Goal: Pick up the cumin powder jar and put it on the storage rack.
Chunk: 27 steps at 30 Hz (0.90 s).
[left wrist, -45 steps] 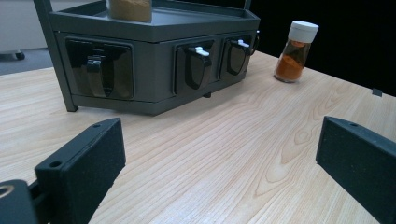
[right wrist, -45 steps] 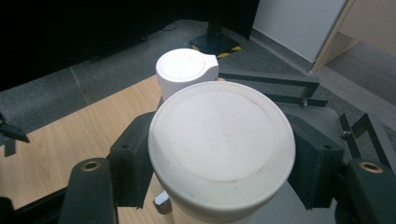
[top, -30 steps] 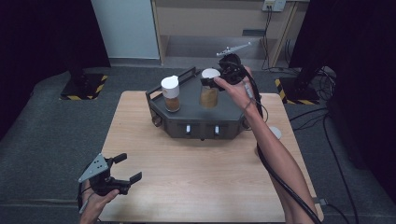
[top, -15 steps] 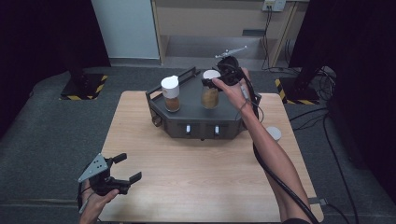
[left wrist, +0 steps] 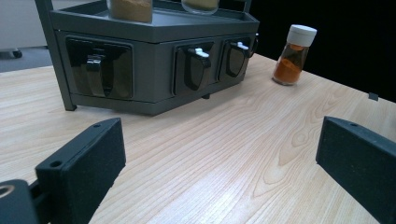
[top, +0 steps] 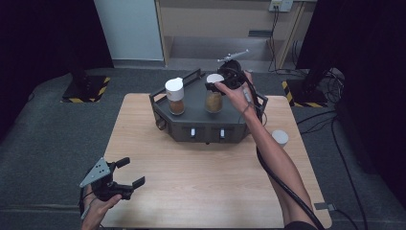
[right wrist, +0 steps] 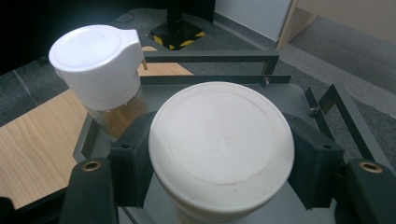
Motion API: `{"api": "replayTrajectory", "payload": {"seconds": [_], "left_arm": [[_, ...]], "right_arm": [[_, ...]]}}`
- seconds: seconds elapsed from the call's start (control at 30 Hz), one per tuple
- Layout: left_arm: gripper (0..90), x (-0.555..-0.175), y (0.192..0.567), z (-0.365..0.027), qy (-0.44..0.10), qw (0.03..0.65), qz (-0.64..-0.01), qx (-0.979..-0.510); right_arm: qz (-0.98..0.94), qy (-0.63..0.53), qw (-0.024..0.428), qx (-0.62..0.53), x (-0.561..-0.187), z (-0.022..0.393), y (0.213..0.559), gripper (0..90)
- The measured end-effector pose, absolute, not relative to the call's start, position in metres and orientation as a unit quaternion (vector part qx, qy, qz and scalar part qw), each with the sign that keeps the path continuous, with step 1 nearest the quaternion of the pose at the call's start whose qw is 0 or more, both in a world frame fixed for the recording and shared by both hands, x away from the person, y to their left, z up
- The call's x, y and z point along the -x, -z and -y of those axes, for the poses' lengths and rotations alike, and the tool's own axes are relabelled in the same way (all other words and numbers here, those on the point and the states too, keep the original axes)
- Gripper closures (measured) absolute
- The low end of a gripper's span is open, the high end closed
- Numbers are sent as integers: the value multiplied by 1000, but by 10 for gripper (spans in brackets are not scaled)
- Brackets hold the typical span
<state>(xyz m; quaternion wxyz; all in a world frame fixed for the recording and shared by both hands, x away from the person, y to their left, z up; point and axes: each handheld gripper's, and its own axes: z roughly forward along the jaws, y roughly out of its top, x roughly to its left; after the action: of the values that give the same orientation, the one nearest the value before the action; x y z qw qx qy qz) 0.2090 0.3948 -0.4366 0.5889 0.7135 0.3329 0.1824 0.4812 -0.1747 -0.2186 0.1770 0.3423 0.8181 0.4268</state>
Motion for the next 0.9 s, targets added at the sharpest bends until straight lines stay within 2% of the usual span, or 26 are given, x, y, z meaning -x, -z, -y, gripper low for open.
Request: {"api": "replayTrajectory", "payload": {"seconds": [0.9], "left_arm": [[1,-209,436,-395,-182,589,-332,-714]], "right_arm": [[-826,-413,174,-340,-490,162,233,339]]}}
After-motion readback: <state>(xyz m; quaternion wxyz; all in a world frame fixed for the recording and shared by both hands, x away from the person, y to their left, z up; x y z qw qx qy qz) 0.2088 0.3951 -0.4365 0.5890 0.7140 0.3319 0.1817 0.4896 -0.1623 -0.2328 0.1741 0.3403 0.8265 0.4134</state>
